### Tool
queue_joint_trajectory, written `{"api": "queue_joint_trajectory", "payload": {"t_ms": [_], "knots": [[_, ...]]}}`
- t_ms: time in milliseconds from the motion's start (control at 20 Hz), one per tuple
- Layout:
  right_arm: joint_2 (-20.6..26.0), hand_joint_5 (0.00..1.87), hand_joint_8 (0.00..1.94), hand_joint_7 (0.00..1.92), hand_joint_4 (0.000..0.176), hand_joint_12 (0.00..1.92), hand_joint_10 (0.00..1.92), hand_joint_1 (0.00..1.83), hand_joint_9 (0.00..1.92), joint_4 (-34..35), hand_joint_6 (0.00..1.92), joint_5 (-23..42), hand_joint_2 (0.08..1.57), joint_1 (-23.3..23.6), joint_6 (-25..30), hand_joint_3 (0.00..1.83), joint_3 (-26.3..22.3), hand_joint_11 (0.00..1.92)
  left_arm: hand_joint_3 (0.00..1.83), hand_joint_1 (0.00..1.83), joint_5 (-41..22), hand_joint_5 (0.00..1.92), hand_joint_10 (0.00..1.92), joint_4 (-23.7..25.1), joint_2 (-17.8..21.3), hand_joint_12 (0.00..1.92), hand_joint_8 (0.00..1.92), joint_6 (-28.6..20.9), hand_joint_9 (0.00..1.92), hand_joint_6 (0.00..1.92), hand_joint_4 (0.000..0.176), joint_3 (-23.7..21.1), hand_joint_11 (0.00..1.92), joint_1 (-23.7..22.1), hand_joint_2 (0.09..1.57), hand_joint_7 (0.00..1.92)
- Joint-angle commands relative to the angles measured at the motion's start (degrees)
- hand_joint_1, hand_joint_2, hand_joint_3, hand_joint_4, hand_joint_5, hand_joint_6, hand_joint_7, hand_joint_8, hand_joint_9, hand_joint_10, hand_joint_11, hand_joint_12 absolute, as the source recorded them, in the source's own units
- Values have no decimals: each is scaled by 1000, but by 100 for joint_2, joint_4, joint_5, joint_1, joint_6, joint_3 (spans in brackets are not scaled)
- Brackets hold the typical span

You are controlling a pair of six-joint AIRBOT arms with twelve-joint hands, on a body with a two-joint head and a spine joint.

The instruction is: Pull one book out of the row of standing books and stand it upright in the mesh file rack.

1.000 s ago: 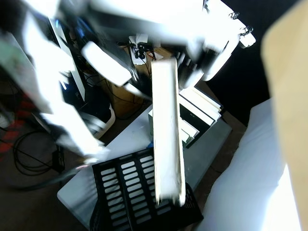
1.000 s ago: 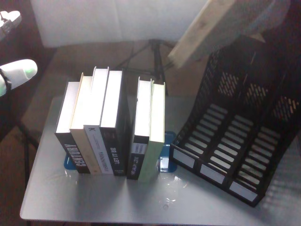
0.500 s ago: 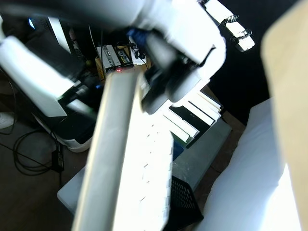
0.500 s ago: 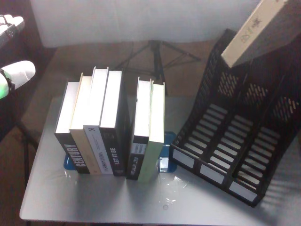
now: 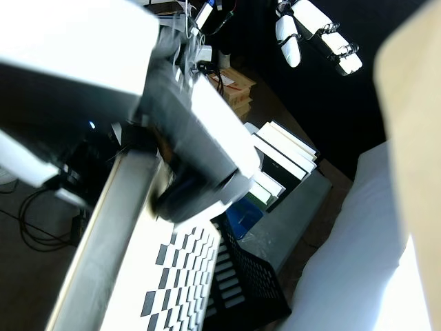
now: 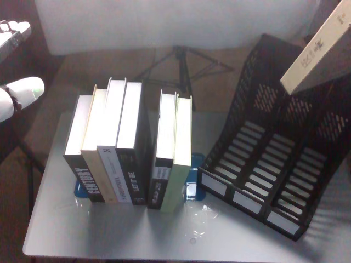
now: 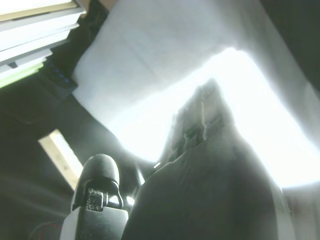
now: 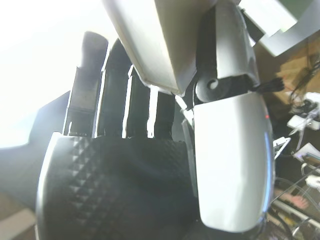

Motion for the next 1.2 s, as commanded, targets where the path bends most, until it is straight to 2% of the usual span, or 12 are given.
{"api": "queue_joint_trajectory", "payload": {"t_ms": [0,250,350,600,800,950,1150], "knots": [[75,663,1186,853,0,1778,1444,1358,859,-16,1302,-613,1196,19,-35,0,31,622,0,60,-671,9,0,-114,64,0,0,-2,0,1,0,9,0,-13,1363,0],[-21,693,1112,898,0,1779,1473,1360,835,-15,1288,-733,1188,-249,-18,0,116,600,1,4,-753,0,0,-222,42,0,0,13,0,0,0,-51,0,71,1367,0],[-82,710,1088,888,0,1719,1444,1361,863,-16,1292,-776,1182,-433,-21,0,152,745,0,58,-742,0,0,-239,41,0,0,2,0,0,0,-64,0,115,1361,0],[-171,740,1119,883,0,1748,1468,1361,846,-16,1247,-787,1180,-575,-21,0,180,774,0,16,-823,0,0,-333,81,0,0,-14,0,0,0,-109,0,219,1344,0],[-383,778,1161,882,0,1655,1396,1362,816,0,1253,-1032,1175,-1031,-21,0,288,660,0,0,-835,0,0,-379,26,0,0,-34,0,0,0,-95,0,265,1339,0],[-564,821,1141,883,0,1726,1432,1367,856,412,1109,-1306,1161,-1493,-202,0,381,723,0,1,-860,0,0,-429,12,0,0,-58,0,0,0,-86,0,348,1344,0],[-780,762,1229,821,0,1692,1464,1361,860,1054,1164,-1452,1182,-1822,-557,3,552,773,0,0,-928,0,0,-502,13,0,0,-92,0,0,0,-93,0,433,1318,0]]}}
